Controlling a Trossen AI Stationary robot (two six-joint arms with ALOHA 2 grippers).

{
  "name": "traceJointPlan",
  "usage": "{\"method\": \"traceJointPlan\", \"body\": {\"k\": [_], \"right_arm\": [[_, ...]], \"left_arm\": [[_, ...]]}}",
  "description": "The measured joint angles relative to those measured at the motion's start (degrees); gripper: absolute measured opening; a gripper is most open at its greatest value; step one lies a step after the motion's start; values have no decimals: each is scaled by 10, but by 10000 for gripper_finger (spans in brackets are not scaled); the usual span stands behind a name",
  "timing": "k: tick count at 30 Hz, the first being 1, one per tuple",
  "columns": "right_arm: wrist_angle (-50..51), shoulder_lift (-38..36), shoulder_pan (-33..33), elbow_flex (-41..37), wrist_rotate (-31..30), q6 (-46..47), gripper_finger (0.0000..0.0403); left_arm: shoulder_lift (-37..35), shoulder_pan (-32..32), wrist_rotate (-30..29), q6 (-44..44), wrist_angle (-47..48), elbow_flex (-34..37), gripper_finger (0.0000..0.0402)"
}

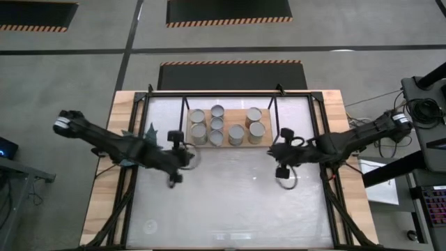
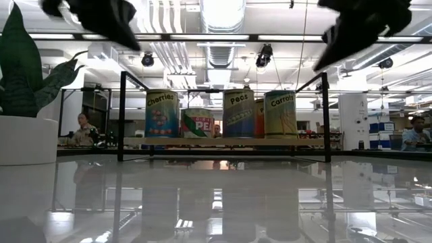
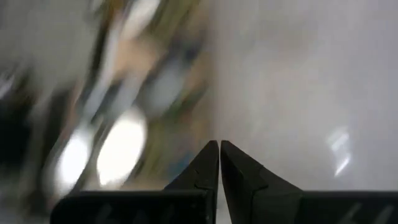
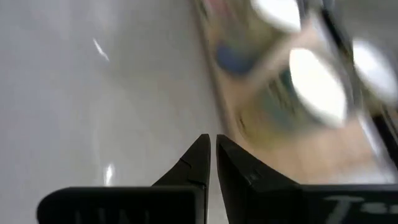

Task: Pick and place cans onto a shelf
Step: Return to Home Position

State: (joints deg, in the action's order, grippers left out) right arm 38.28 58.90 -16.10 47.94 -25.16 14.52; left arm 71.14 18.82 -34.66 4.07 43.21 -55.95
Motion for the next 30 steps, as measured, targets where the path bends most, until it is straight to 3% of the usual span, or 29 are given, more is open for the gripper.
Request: {"method": "traceJointPlan", "body": {"k": [4, 6, 9, 15, 20, 26, 30], "right_arm": [[-197, -76, -1, -77, 61, -133, 17], [-274, -119, 7, -114, 113, -189, 17], [-323, -191, 15, -159, 177, -248, 17], [-321, -337, 15, -223, 187, -292, 17], [-273, -455, 15, -257, 193, -294, 18], [-294, -578, 15, -302, 190, -321, 17], [-282, -585, 15, -325, 180, -350, 16]], "left_arm": [[-131, 13, 154, -122, -217, 96, 0], [-197, 9, 191, -157, -303, 149, 0], [-285, 4, 193, -183, -366, 213, 0], [-427, 4, 197, -184, -409, 302, 0], [-508, 4, 197, -182, -436, 358, 0], [-579, 4, 196, -170, -441, 398, 0], [-616, 4, 196, -160, -454, 431, 0]]}}
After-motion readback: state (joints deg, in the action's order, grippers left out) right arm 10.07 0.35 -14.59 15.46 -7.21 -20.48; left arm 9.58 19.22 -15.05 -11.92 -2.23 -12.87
